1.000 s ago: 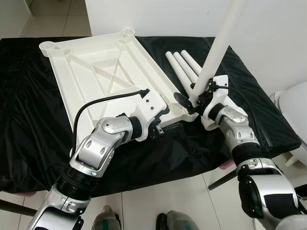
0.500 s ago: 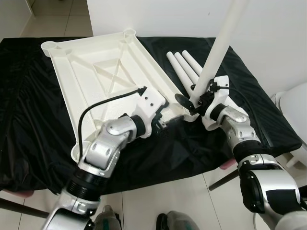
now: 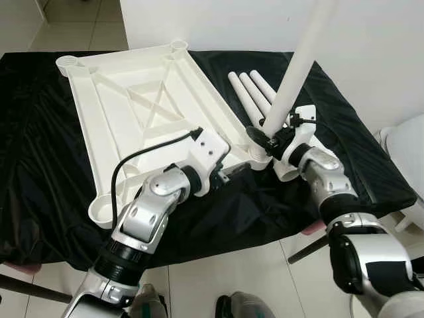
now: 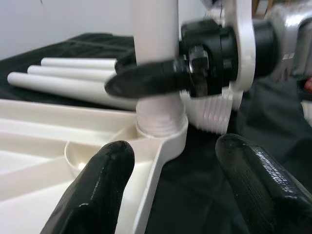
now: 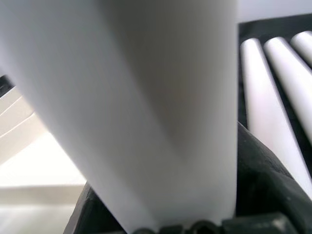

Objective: Building children table

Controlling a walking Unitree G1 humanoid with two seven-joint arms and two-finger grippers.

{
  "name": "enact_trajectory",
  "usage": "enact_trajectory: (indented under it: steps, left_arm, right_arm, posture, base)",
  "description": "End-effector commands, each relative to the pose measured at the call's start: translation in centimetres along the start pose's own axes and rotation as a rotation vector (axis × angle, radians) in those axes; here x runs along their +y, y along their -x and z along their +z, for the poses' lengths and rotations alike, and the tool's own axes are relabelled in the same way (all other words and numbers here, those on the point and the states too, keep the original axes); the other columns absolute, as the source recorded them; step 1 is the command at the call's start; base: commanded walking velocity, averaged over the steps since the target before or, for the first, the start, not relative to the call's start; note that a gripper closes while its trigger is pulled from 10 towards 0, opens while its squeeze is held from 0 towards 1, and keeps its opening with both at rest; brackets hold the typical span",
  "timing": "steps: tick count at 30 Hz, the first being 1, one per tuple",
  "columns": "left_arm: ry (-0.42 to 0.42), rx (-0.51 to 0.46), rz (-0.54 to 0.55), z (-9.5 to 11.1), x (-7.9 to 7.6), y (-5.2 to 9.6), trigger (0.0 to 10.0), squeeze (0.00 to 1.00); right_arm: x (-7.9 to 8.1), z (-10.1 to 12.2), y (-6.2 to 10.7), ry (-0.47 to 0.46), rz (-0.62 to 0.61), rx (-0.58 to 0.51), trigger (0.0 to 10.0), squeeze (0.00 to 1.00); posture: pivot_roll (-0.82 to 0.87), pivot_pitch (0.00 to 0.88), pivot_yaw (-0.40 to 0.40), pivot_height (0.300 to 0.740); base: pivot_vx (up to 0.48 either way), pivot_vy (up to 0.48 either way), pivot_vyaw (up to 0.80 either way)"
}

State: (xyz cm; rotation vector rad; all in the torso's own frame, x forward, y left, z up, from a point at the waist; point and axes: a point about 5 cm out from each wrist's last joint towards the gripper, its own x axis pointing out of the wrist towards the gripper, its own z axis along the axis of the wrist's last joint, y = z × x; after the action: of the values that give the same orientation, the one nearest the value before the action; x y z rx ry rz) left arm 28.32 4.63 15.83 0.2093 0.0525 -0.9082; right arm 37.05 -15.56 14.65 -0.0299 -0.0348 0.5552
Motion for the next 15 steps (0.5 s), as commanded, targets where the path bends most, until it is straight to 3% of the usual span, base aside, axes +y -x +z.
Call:
enact_trajectory:
  steps: [1,5,8,15]
  left_arm:
    - [-0.026,0.020,-0.033,-0.5,-0.4,0.1,10.0,0.00]
    - [-0.023,0.014,-0.048,-0.4,-0.5,0.4,10.0,0.00]
    - [-0.023,0.014,-0.048,-0.4,-0.5,0.4,10.0,0.00]
    - [-0.039,0.010,-0.094,-0.4,-0.4,1.3,10.0,0.00]
  right_arm:
    - [0.4,-0.2,-0.3,-0.021,-0.055,-0.004,0.0,0.00]
    - [1.2,-0.3,-0.7,-0.062,-0.161,-0.032,0.0,0.00]
    - [1.2,-0.3,-0.7,-0.062,-0.161,-0.032,0.0,0.00]
    - [2.7,-1.4,-1.6,-0.202,-0.462,-0.016,0.0,0.00]
  posture:
    - [-0.02,0.000,-0.045,0.740]
    - [-0.02,0.000,-0.043,0.740]
    - [-0.02,0.000,-0.043,0.740]
    - [-0.03,0.000,-0.035,0.740]
  base:
    - [0.000,0.000,0.00]
    - [0.000,0.000,0.00]
    - [0.000,0.000,0.00]
    - [0.000,0.000,0.00]
